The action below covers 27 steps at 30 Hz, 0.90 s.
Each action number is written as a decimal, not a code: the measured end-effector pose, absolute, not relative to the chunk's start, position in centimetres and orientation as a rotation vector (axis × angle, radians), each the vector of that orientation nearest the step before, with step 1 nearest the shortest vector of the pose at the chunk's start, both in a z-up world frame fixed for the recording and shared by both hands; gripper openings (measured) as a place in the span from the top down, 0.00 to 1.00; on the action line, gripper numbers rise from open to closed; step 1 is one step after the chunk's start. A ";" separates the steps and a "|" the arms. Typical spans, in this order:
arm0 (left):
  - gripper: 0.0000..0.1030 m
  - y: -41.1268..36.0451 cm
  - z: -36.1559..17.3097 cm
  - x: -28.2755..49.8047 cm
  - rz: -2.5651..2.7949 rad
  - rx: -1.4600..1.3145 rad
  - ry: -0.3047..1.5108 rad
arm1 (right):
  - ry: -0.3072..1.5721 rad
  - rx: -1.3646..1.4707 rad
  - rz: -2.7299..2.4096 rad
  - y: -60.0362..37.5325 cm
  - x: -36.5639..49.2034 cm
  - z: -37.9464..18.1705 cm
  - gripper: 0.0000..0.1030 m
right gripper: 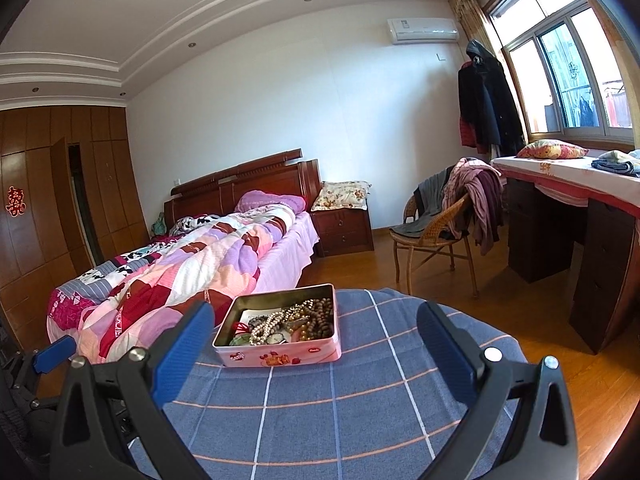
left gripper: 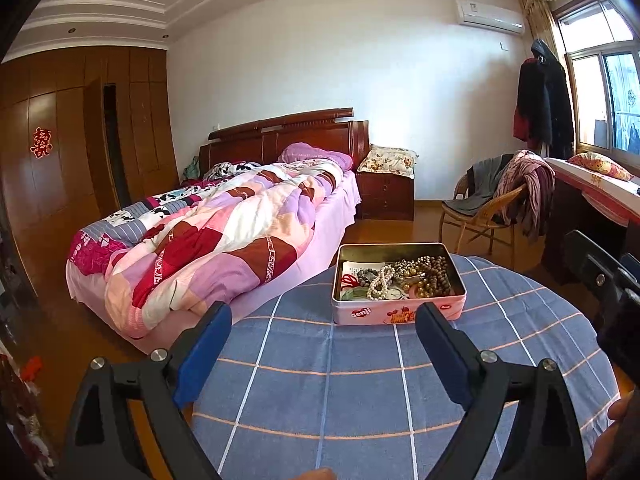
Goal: Organize jewelry
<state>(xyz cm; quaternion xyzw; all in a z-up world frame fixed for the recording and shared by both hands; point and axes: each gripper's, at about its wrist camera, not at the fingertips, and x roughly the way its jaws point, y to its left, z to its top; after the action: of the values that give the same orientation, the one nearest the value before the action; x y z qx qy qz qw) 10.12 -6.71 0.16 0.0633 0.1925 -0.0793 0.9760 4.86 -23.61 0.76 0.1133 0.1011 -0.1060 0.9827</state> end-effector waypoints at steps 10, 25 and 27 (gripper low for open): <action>0.10 -6.6 0.2 10.2 -0.158 0.124 0.388 | 0.204 0.224 -0.215 -23.6 4.9 0.8 0.00; 0.09 -6.4 0.5 10.3 -0.155 0.118 0.380 | 0.199 0.227 -0.215 -23.7 4.9 1.0 0.00; 0.09 -6.4 0.6 10.3 -0.144 0.121 0.379 | 0.200 0.227 -0.215 -23.7 4.9 1.0 0.00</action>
<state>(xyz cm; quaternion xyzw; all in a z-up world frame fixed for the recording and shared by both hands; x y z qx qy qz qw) 10.30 -6.43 0.65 0.0599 0.1882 -0.0715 0.9777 4.87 -23.65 0.97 0.1127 0.0994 -0.1066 0.9829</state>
